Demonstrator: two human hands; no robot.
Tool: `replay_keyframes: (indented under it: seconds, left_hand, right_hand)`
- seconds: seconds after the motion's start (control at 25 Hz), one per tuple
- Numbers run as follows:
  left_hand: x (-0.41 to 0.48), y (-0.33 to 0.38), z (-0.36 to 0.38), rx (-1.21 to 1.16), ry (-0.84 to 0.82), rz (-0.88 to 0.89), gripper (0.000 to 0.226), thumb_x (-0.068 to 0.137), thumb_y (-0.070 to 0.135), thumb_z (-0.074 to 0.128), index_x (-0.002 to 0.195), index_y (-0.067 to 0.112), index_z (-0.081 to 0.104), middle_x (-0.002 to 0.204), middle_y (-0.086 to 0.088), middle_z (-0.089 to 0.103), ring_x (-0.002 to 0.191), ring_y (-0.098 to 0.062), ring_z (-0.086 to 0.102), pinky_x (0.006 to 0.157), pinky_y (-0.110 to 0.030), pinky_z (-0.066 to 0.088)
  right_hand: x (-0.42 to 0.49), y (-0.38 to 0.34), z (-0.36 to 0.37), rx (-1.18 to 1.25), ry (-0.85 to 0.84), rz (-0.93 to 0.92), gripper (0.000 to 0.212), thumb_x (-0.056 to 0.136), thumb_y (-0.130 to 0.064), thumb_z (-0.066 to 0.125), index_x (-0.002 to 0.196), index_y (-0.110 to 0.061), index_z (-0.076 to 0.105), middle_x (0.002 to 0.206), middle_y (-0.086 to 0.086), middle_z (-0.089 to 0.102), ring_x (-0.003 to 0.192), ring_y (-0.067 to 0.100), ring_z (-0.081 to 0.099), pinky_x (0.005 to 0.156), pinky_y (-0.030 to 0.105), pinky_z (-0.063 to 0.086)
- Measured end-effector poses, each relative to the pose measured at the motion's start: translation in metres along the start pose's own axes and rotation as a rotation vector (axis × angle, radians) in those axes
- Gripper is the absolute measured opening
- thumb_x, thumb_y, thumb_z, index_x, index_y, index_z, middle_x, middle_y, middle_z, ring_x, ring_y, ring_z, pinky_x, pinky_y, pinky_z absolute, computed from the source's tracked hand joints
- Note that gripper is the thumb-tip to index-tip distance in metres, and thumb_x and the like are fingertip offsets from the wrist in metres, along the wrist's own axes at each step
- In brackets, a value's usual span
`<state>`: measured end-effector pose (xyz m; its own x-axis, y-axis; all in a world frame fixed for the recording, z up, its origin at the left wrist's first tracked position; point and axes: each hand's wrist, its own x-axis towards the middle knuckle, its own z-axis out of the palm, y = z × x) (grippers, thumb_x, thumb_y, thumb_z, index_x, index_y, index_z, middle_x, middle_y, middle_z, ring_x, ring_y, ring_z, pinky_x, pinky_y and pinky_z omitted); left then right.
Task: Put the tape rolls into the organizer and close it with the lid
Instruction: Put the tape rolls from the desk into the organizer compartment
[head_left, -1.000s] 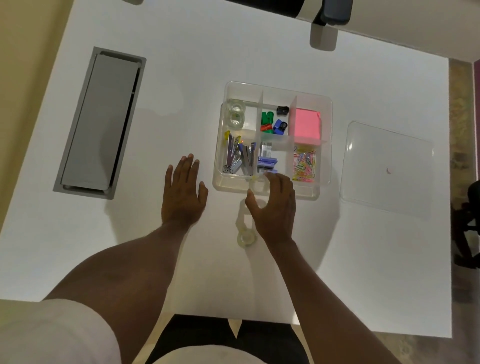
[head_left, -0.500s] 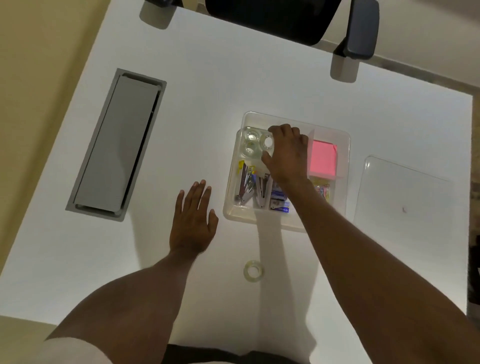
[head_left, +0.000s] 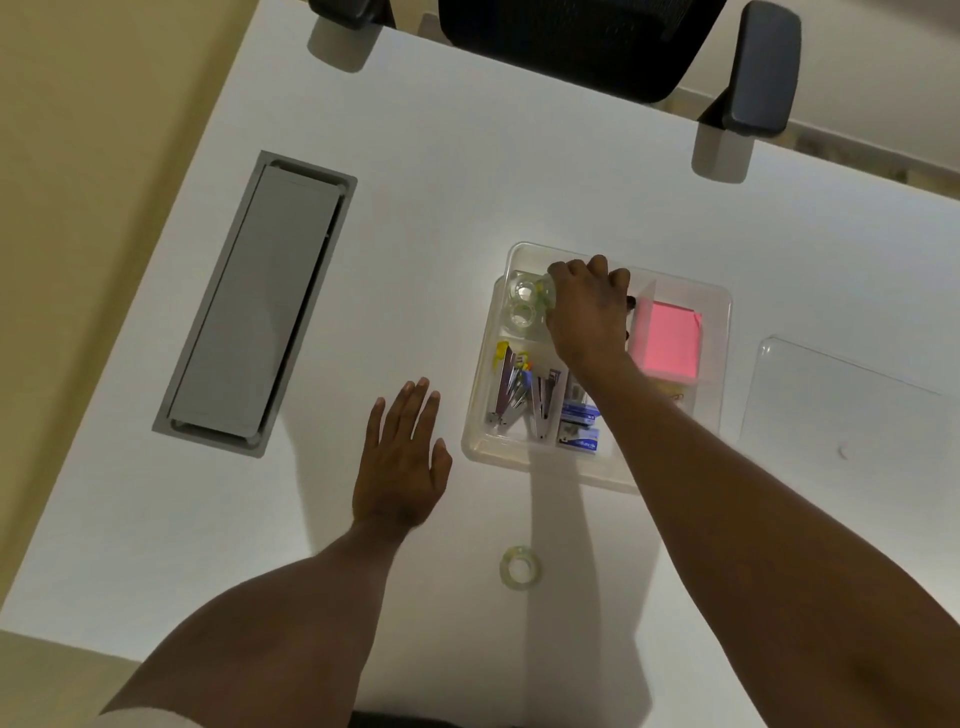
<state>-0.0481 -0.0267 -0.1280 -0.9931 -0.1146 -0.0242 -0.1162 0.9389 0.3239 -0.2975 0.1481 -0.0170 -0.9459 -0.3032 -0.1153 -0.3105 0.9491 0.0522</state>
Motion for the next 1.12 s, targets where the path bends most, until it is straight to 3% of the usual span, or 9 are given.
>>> replay_keyframes:
  seconds: [0.24,0.36,0.52,0.76,0.92,1.12]
  left_hand:
    - [0.001,0.0,0.0,0.013,-0.007,-0.004,0.064,0.108,0.04,0.035,0.168,0.021,0.023,0.179,-0.001,0.018,0.168,-0.017,0.01,0.137,-0.048,0.012]
    - [0.0,0.0,-0.001,0.012,0.007,0.005,0.063,0.108,0.039,0.036,0.167,0.02,0.025,0.178,-0.002,0.021,0.167,-0.018,0.013,0.137,-0.049,0.014]
    - [0.001,0.001,-0.003,0.018,0.023,0.005,0.062,0.108,0.038,0.035,0.166,0.019,0.026,0.177,-0.003,0.023,0.167,-0.019,0.017,0.136,-0.051,0.017]
    - [0.0,0.005,-0.009,0.018,0.008,0.001,0.06,0.109,0.042,0.03,0.165,0.02,0.028,0.176,-0.004,0.026,0.166,-0.022,0.021,0.134,-0.054,0.021]
    - [0.0,0.006,-0.012,0.016,0.007,0.0,0.06,0.109,0.039,0.034,0.165,0.019,0.029,0.176,-0.004,0.026,0.166,-0.022,0.02,0.134,-0.054,0.02]
    - [-0.002,0.007,-0.015,0.001,0.03,0.008,0.061,0.107,0.036,0.037,0.164,0.016,0.032,0.175,-0.005,0.028,0.165,-0.022,0.022,0.135,-0.053,0.018]
  right_hand:
    - [-0.036,-0.01,-0.002,0.103,0.13,0.004,0.022,0.086,-0.013,0.061,0.107,-0.016,0.065,0.104,0.002,0.065,0.102,0.026,0.055,0.088,0.04,0.035]
    - [-0.067,-0.017,0.004,0.164,0.232,-0.005,0.01,0.091,-0.019,0.058,0.098,-0.017,0.065,0.096,0.001,0.065,0.095,0.025,0.056,0.086,0.04,0.035]
    - [-0.119,-0.028,0.018,0.273,0.278,0.041,0.01,0.093,-0.027,0.06,0.097,-0.018,0.063,0.092,0.002,0.063,0.091,0.023,0.055,0.085,0.039,0.041]
    - [-0.206,-0.049,0.038,0.567,0.385,0.17,0.006,0.09,-0.02,0.064,0.094,-0.016,0.061,0.087,0.001,0.064,0.086,0.017,0.055,0.082,0.031,0.042]
    - [-0.264,-0.049,0.056,0.657,0.251,0.21,0.009,0.089,-0.02,0.067,0.098,-0.018,0.062,0.095,-0.003,0.064,0.088,0.012,0.054,0.08,0.027,0.048]
    - [-0.323,-0.042,0.071,0.652,0.06,0.294,0.04,0.09,-0.048,0.063,0.12,-0.023,0.057,0.115,-0.01,0.061,0.101,0.007,0.055,0.089,0.014,0.036]
